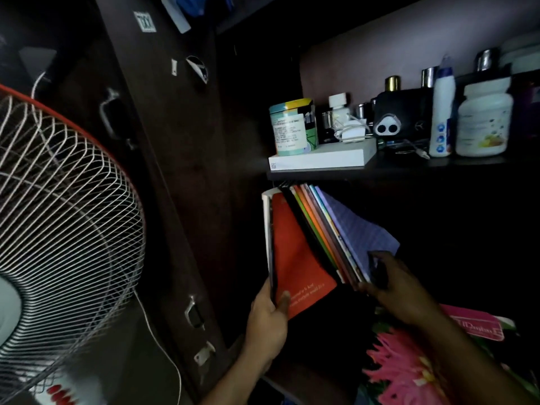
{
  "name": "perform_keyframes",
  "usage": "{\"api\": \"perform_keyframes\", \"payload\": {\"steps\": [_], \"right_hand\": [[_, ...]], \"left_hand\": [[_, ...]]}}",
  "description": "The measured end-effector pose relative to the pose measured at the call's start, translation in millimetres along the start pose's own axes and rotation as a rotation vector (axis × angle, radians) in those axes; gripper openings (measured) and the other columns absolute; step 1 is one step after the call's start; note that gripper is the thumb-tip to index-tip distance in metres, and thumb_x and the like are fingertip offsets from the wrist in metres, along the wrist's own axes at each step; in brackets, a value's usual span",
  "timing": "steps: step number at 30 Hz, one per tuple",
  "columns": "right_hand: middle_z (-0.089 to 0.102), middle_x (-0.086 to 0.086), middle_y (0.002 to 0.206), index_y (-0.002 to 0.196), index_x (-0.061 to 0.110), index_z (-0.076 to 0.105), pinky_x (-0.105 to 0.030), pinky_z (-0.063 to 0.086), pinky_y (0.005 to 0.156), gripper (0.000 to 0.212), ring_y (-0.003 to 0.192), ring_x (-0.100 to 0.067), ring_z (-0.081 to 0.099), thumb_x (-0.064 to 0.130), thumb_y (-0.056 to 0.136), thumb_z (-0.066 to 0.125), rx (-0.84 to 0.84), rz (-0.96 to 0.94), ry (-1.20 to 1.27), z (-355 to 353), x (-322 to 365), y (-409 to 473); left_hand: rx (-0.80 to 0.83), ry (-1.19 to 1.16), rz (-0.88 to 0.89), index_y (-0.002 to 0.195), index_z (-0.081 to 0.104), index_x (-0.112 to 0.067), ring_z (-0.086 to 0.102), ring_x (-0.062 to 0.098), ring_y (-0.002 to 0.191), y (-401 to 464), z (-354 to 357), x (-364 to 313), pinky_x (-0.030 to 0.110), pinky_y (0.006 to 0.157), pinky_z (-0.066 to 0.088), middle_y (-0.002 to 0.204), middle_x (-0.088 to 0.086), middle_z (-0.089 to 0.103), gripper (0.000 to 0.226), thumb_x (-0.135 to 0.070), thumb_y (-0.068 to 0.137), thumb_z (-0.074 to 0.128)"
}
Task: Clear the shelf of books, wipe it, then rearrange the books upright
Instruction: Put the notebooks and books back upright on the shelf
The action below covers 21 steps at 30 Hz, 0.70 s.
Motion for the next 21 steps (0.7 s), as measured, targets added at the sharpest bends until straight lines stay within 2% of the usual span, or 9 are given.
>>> {"api": "perform_keyframes", "payload": {"steps": [2,6,8,9,12,15,16,18,21], "right_hand": [[0.048,-0.008,0.133,0.146,0.029,0.038,-0.030,0.044,0.087,0.075,0.119,-0.027,0.056,0.032,0.083,0.081,0.010,0.014,0.048,-0.8,-1.9,1.1],[0.041,-0.011,0.148,0.150,0.030,0.032,-0.032,0.045,0.094,0.081,0.128,-0.028,0.051,0.030,0.085,0.080,0.026,0.033,0.090,1.2,-2.0,1.7],[0.040,-0.011,0.149,0.150,0.030,0.032,-0.032,0.045,0.094,0.080,0.129,-0.029,0.050,0.030,0.086,0.078,0.029,0.032,0.086,1.5,-0.7,0.5],[0.041,-0.011,0.148,0.150,0.030,0.032,-0.031,0.045,0.093,0.078,0.129,-0.029,0.051,0.030,0.087,0.078,0.028,0.031,0.088,1.2,-0.2,0.5],[0.044,-0.011,0.144,0.148,0.033,0.034,-0.032,0.047,0.091,0.074,0.123,-0.026,0.054,0.029,0.087,0.077,0.027,0.040,0.110,-0.3,-1.4,0.6],[0.045,-0.010,0.142,0.146,0.035,0.035,-0.033,0.049,0.093,0.072,0.120,-0.024,0.055,0.031,0.088,0.076,0.033,0.034,0.112,0.5,-2.1,-0.3],[0.046,-0.009,0.141,0.146,0.035,0.035,-0.034,0.050,0.093,0.071,0.118,-0.023,0.055,0.032,0.088,0.076,0.031,0.031,0.109,0.6,-2.5,0.2],[0.046,-0.008,0.140,0.145,0.036,0.035,-0.035,0.050,0.092,0.070,0.117,-0.023,0.055,0.033,0.089,0.075,0.035,0.036,0.103,2.3,-3.7,0.5],[0.046,-0.008,0.141,0.146,0.036,0.034,-0.035,0.050,0.093,0.070,0.119,-0.024,0.055,0.035,0.089,0.075,0.031,0.027,0.096,1.8,-3.4,0.8]], "left_hand": [[0.032,0.053,0.003,0.138,0.052,-0.039,0.063,0.011,0.120,-2.2,5.6,2.6,0.045,0.107,0.048,0.129,-0.012,0.067,0.051,-0.053,0.089,0.057],[0.061,0.071,0.059,0.148,0.039,-0.040,0.060,0.005,0.122,-5.6,10.2,-9.0,0.038,0.108,0.048,0.134,-0.016,0.062,0.056,-0.049,0.094,0.055],[0.032,-0.029,0.052,0.149,0.035,-0.040,0.063,-0.002,0.115,-1.7,9.3,-17.5,0.026,0.100,0.051,0.131,-0.019,0.061,0.051,-0.033,0.102,0.055],[-0.014,-0.064,0.039,0.143,0.039,-0.042,0.066,-0.001,0.108,4.7,7.8,-20.6,0.024,0.093,0.053,0.126,-0.016,0.064,0.045,-0.024,0.104,0.053],[-0.152,-0.111,0.010,0.122,0.052,-0.055,0.072,0.014,0.095,21.4,8.1,-26.6,0.040,0.087,0.060,0.112,-0.009,0.072,0.046,-0.013,0.106,0.047],[-0.239,-0.159,0.018,0.115,0.057,-0.062,0.072,0.014,0.097,14.6,3.6,-21.1,0.049,0.090,0.058,0.109,-0.013,0.073,0.043,-0.020,0.104,0.053],[-0.254,-0.184,0.032,0.119,0.056,-0.061,0.071,0.013,0.100,7.9,1.8,-20.2,0.049,0.092,0.057,0.112,-0.012,0.072,0.039,-0.025,0.103,0.056],[-0.261,-0.236,0.051,0.135,0.054,-0.045,0.070,0.013,0.108,-7.0,0.0,-19.7,0.048,0.097,0.055,0.121,-0.010,0.071,0.037,-0.032,0.100,0.059],[-0.272,-0.306,0.053,0.144,0.049,-0.033,0.066,0.013,0.116,-17.7,-3.2,-19.4,0.048,0.104,0.050,0.130,-0.011,0.066,0.053,-0.042,0.094,0.064]]}}
Point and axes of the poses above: each hand's wrist, its own y-axis towards the middle knuckle, its own z-axis out of the palm, x = y × z, the point moved 10 cm from there along y, towards the middle knuckle
